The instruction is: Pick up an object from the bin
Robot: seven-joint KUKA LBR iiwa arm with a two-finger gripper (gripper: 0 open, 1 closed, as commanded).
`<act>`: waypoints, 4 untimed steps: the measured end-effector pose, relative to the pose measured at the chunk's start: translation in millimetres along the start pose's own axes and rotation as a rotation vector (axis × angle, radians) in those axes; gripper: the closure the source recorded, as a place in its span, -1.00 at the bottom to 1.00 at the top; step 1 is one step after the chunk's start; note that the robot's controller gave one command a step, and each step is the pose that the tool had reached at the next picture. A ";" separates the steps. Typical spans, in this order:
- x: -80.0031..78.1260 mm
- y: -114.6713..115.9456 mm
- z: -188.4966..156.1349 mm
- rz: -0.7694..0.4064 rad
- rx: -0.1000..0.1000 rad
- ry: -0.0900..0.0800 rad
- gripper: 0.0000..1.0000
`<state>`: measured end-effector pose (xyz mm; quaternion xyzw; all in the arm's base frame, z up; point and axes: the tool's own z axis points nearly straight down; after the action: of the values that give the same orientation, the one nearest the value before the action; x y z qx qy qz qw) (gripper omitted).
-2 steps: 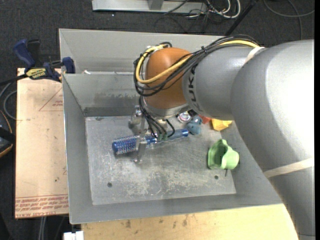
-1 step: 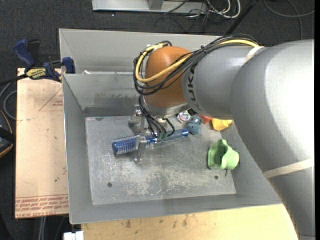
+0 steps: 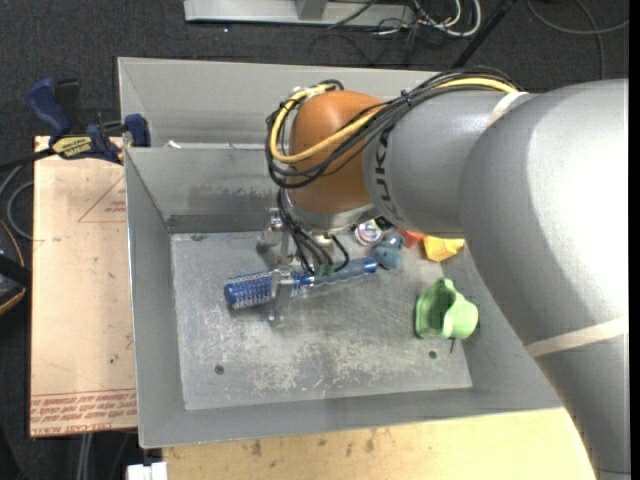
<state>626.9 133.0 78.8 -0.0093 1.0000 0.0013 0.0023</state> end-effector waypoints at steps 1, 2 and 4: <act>-1.1 0.3 -0.9 0.002 0.000 0.001 -1.00; -0.9 0.2 -0.2 0.002 0.000 0.001 1.00; -2.5 0.3 -54.6 0.006 0.000 0.002 1.00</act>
Offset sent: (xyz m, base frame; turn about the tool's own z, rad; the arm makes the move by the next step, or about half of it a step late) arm 0.0000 0.0000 0.0000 0.0000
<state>629.1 133.2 133.4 -0.0065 1.0000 0.0011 0.0014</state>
